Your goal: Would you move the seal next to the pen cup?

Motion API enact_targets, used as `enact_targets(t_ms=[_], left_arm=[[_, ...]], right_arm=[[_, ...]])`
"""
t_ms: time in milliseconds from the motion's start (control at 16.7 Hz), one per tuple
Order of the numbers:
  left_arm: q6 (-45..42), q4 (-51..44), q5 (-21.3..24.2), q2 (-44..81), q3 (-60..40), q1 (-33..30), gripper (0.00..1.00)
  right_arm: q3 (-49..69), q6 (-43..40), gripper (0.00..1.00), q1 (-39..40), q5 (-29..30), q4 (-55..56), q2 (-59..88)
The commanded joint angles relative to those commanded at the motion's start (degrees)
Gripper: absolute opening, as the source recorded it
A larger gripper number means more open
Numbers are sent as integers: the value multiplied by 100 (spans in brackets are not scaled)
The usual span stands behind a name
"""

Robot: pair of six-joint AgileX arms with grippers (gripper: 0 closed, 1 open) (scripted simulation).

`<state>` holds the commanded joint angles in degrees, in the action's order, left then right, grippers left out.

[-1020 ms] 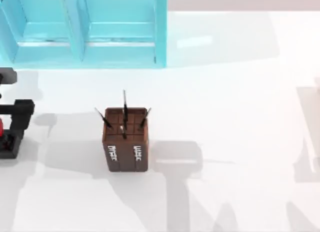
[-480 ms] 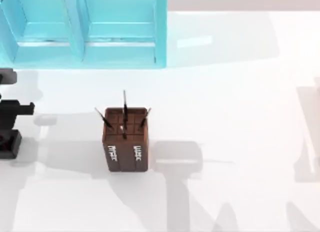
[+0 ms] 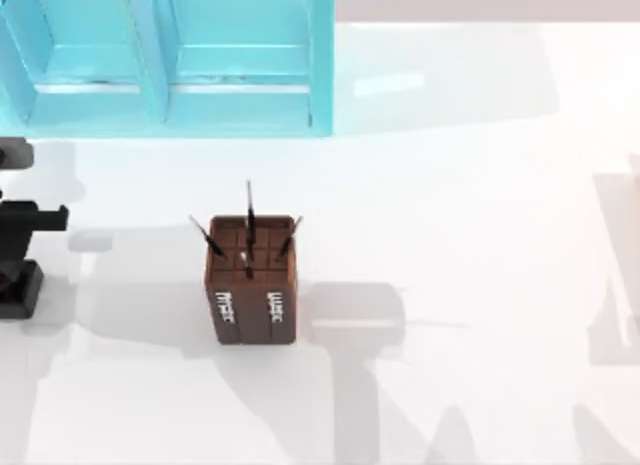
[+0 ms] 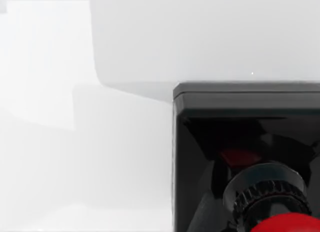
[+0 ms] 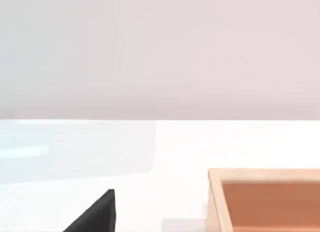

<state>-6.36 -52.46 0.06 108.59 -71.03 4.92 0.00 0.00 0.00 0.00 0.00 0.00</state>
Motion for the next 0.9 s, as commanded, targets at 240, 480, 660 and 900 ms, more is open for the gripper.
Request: enact_targets(t_ms=[240, 480, 660, 900], left_arm=[[78, -89, 0, 5, -90, -80, 0], [746, -989, -1, 30, -981, -737, 0], [1437, -2068, 4, 12, -1964, -1449, 0], [2211, -3059, 2, -100, -2921, -2226, 0]], right_arm=[[0, 0, 100, 0, 0, 0, 0], [0, 0, 100, 0, 0, 0, 0], [0, 0, 100, 0, 0, 0, 0], [0, 0, 100, 0, 0, 0, 0]])
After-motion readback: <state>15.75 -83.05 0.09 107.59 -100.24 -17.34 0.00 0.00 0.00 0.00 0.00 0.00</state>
